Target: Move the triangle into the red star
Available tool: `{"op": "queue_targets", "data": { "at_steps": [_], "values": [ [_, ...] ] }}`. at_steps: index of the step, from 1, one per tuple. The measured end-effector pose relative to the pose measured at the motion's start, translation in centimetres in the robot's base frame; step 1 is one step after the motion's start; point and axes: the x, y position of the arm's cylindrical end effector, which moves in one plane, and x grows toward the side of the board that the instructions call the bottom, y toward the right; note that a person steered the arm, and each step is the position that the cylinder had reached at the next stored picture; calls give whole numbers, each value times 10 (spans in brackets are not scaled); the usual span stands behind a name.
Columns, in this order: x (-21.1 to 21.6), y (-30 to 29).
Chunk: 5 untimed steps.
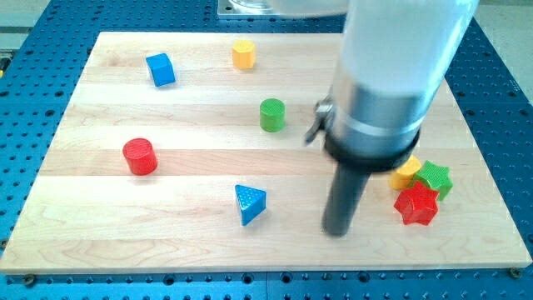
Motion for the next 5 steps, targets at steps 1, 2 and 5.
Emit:
{"op": "queue_targets", "data": {
  "at_steps": [1,2,5],
  "values": [
    [16,-75],
    [-19,-118],
    [-53,-8]
  ]
}}
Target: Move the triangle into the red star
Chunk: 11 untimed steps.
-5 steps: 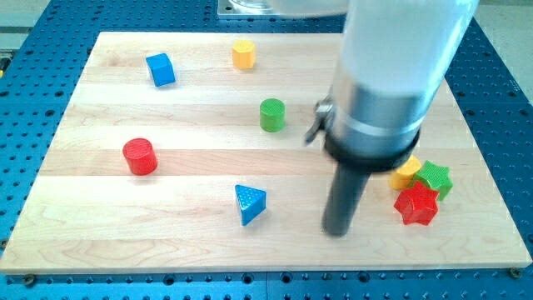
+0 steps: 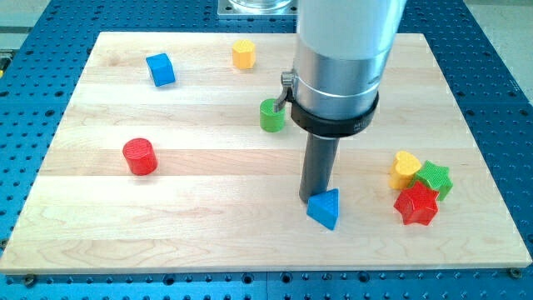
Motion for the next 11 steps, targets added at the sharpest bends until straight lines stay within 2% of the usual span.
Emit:
{"op": "queue_targets", "data": {
  "at_steps": [1,2,3,5,7,8,10,11],
  "values": [
    [38,-48],
    [32,13],
    [-6,16],
    [-1,76],
    [46,56],
    [19,7],
    [-79,-17],
    [-89,-96]
  ]
}}
